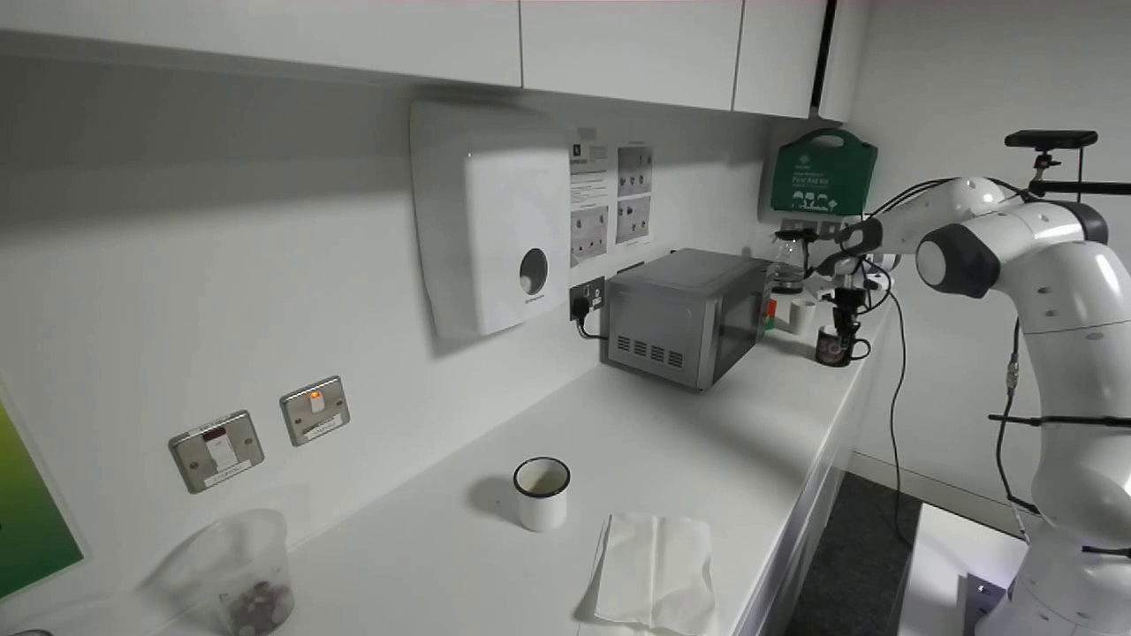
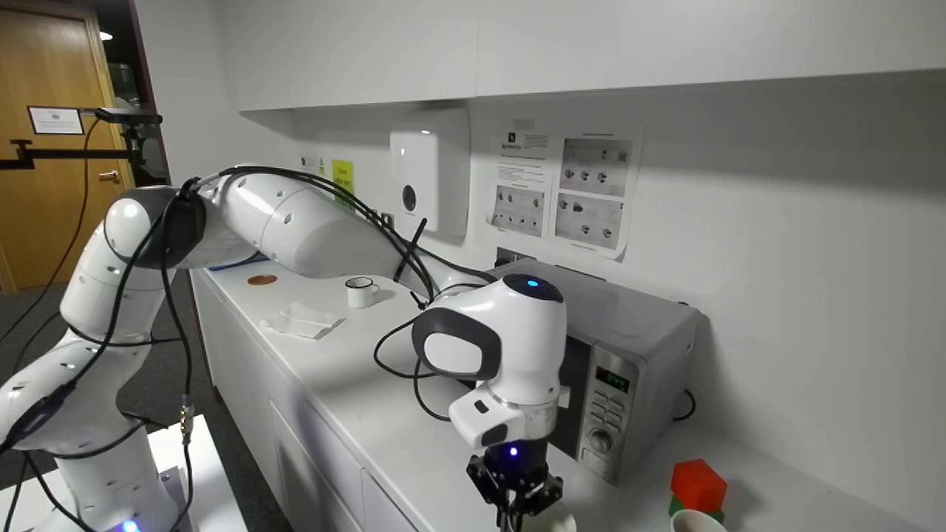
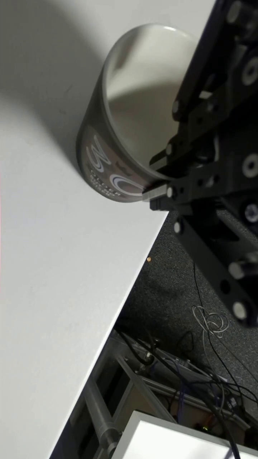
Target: Pick up the cup and put it on the right side of the counter
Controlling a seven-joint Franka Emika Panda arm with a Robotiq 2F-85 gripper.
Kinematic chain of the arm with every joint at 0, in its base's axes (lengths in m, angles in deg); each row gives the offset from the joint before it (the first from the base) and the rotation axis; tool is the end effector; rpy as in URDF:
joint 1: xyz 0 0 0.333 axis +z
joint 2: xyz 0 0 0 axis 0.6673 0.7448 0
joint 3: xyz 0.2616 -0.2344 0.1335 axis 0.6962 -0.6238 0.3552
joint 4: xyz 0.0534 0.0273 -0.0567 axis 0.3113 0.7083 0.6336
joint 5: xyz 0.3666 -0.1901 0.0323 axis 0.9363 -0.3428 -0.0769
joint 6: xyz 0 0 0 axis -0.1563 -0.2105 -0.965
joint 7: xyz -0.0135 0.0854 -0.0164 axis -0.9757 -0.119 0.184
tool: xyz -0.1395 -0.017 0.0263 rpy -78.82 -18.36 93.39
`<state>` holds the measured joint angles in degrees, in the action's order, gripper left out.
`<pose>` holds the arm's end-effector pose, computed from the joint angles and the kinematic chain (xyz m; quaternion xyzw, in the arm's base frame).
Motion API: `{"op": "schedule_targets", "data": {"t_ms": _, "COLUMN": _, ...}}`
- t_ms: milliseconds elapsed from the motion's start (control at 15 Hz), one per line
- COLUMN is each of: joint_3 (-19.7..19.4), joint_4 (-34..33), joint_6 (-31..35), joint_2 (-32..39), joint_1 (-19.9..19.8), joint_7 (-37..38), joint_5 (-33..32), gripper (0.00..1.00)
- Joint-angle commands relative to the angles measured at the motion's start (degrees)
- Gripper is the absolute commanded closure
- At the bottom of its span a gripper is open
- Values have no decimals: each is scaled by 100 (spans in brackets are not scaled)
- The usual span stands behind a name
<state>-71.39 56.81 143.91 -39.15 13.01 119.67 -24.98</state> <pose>0.4499 -0.5769 0.3744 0.2656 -0.9634 0.0130 0.0331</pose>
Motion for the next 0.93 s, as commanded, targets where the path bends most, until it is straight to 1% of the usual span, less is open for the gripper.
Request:
{"op": "schedule_targets", "data": {"t_ms": 0, "joint_3": 117, "joint_4": -386, "joint_6": -309, "joint_2": 102, "joint_1": -202, "joint_7": 106, "joint_5": 62, "gripper": 57}}
{"op": "schedule_targets", "data": {"t_ms": 467, "joint_3": 149, "joint_4": -523, "joint_6": -309, "joint_2": 105, "joint_1": -300, "joint_7": 88, "joint_5": 71, "gripper": 5}}
{"op": "schedule_targets", "data": {"t_ms": 533, "joint_3": 150, "joint_4": -542, "joint_6": -320, "joint_2": 87, "joint_1": -316, "joint_7": 80, "joint_5": 77, "gripper": 1}}
{"op": "schedule_targets", "data": {"t_ms": 600, "joint_3": 149, "joint_4": -574, "joint_6": -344, "joint_2": 65, "joint_1": -337, "joint_7": 79, "joint_5": 88, "gripper": 0}}
{"op": "schedule_targets", "data": {"t_ms": 867, "joint_3": 158, "joint_4": -804, "joint_6": -540, "joint_2": -7, "joint_1": -465, "joint_7": 90, "joint_5": 141, "gripper": 0}}
